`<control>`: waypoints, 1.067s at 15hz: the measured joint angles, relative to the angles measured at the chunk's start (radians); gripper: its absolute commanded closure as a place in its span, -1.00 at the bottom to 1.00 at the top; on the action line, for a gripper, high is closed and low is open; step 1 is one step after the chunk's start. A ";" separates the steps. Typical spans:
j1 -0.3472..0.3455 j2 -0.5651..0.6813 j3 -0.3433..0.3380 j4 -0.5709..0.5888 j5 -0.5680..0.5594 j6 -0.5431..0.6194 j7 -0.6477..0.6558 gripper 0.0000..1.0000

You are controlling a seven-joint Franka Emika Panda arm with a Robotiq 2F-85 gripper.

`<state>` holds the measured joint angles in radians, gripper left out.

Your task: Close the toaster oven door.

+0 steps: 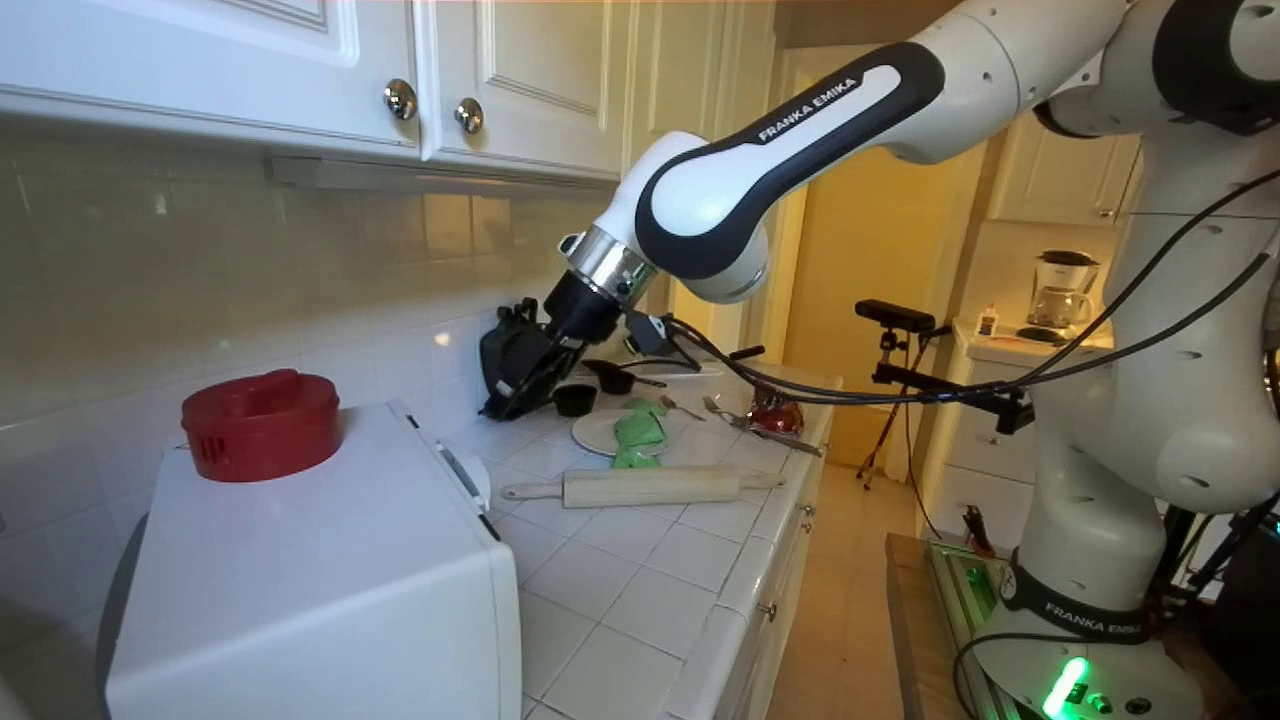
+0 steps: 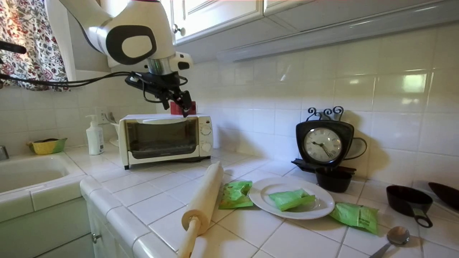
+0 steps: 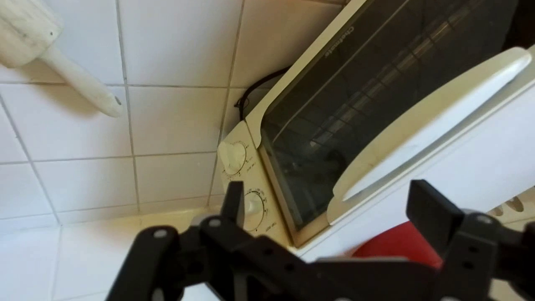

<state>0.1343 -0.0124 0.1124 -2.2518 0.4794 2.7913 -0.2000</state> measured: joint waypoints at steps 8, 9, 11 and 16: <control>-0.019 -0.051 -0.014 -0.064 -0.106 -0.177 0.243 -1.00; -0.028 -0.071 -0.018 -0.097 -0.138 -0.208 0.295 -1.00; -0.045 -0.127 -0.019 -0.162 -0.217 -0.290 0.410 -1.00; -0.072 -0.303 0.000 -0.262 -0.337 -0.530 0.660 -1.00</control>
<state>0.0621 -0.3154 0.1128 -2.5142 0.1420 2.2616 0.4598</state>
